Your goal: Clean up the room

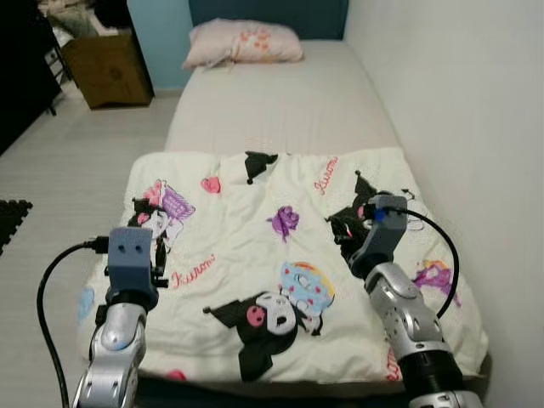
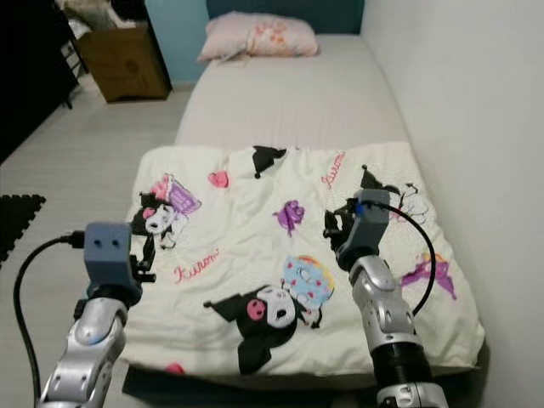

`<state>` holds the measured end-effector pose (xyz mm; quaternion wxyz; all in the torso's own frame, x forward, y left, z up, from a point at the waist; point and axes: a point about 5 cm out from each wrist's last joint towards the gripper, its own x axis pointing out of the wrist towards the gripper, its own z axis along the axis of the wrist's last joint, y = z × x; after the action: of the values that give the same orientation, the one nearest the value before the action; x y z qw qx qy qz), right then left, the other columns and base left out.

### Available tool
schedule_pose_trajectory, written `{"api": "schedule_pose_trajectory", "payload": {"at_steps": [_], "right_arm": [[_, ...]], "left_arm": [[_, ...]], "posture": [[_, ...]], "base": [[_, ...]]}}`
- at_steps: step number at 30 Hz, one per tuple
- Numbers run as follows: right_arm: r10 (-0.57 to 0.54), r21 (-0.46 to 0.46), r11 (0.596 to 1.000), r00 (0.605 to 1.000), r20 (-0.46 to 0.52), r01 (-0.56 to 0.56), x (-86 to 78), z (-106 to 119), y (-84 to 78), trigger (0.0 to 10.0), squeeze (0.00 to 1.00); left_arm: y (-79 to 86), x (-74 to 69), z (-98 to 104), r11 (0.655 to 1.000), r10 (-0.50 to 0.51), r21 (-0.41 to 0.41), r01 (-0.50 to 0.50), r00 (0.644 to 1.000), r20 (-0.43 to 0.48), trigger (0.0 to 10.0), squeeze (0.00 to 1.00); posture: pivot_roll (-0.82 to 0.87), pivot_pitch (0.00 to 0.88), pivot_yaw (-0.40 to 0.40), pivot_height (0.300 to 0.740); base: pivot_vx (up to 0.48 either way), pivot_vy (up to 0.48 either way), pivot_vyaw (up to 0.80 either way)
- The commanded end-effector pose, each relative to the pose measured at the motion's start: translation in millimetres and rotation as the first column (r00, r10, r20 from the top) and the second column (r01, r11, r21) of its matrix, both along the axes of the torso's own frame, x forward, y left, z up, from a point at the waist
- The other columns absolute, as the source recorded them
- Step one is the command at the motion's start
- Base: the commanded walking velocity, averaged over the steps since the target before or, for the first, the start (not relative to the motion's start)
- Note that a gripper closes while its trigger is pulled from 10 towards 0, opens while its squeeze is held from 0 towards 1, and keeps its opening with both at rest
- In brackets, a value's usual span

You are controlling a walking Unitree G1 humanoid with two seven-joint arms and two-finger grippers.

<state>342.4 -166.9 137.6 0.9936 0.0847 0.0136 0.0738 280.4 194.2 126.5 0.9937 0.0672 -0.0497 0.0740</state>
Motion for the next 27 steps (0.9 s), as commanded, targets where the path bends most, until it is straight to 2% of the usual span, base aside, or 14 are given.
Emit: {"api": "schedule_pose_trajectory", "payload": {"at_steps": [1,5,9,17,19,22,23,24,26,27], "right_arm": [[0.002,0.007,1.0,1.0,-0.011,-0.002,-1.3,-5,0.9,10.0,0.0],[0.032,0.015,0.999,0.999,-0.008,-0.032,-2.3,-6,3.7,10.0,0.0],[0.063,0.018,0.998,0.998,-0.013,-0.063,-4.1,-8,7.3,10.0,0.0],[0.141,0.025,0.99,0.988,-0.069,-0.14,-11.3,-26,18.0,10.0,0.0],[0.158,0.031,0.987,0.983,-0.094,-0.155,-13.5,-34,20.2,10.0,0.0],[0.147,0.035,0.989,0.981,-0.129,-0.144,-15.4,-43,22.1,10.0,0.0],[0.142,-0.006,0.989,0.977,-0.16,-0.145,-16.7,-51,24.1,10.0,0.0],[0.142,-0.006,0.989,0.977,-0.16,-0.145,-16.7,-51,24.1,10.0,0.0],[0.12,-0.069,0.988,0.965,-0.232,-0.139,-19.8,-65,26.3,10.0,0.0],[0.12,-0.069,0.988,0.965,-0.232,-0.139,-19.8,-65,26.3,10.0,0.0]], "left_arm": [[1.6,-2.6,-2,1.0,0.02,0.022,-0.02,1.0,-0.002,10.0,0.0],[5.4,-5.0,-3,0.995,0.094,0.014,-0.094,0.996,-0.001,10.0,0.0],[7.6,-8.1,-8,0.992,0.127,0.006,-0.127,0.992,-0.014,10.0,0.0],[12.1,-19.9,-29,0.994,0.102,-0.029,-0.104,0.992,-0.074,10.0,0.0],[11.9,-22.0,-39,0.996,0.063,-0.06,-0.071,0.99,-0.127,10.0,0.0],[6.3,-23.6,-49,0.999,-0.012,-0.048,0.004,0.984,-0.18,10.0,0.0],[1.7,-23.8,-55,0.998,-0.058,-0.012,0.057,0.975,-0.214,10.0,0.0],[1.7,-23.8,-55,0.998,-0.058,-0.012,0.057,0.975,-0.214,10.0,0.0],[-4.4,-23.8,-69,0.994,-0.112,-0.013,0.113,0.95,-0.291,10.0,0.0],[-4.4,-23.8,-69,0.994,-0.112,-0.013,0.113,0.95,-0.291,10.0,0.0]], "posture": [[0.0,0.054,0.05,0.69],[0.01,0.043,0.05,0.705],[0.01,0.038,0.052,0.72],[0.02,0.016,0.05,0.74],[0.02,0.011,0.047,0.74],[0.02,0.009,0.047,0.74],[0.02,0.009,0.048,0.74],[0.02,0.009,0.048,0.74],[0.02,0.01,0.048,0.74],[0.02,0.01,0.048,0.74]], "base": [[0.0,0.0,0.0],[0.0,0.0,0.0],[0.0,0.0,0.0],[0.0,0.0,0.0],[0.0,0.0,0.0],[0.0,0.0,0.0],[0.0,0.0,0.0],[0.0,0.0,0.0],[0.0,0.0,0.0],[0.0,0.0,0.0]]}}
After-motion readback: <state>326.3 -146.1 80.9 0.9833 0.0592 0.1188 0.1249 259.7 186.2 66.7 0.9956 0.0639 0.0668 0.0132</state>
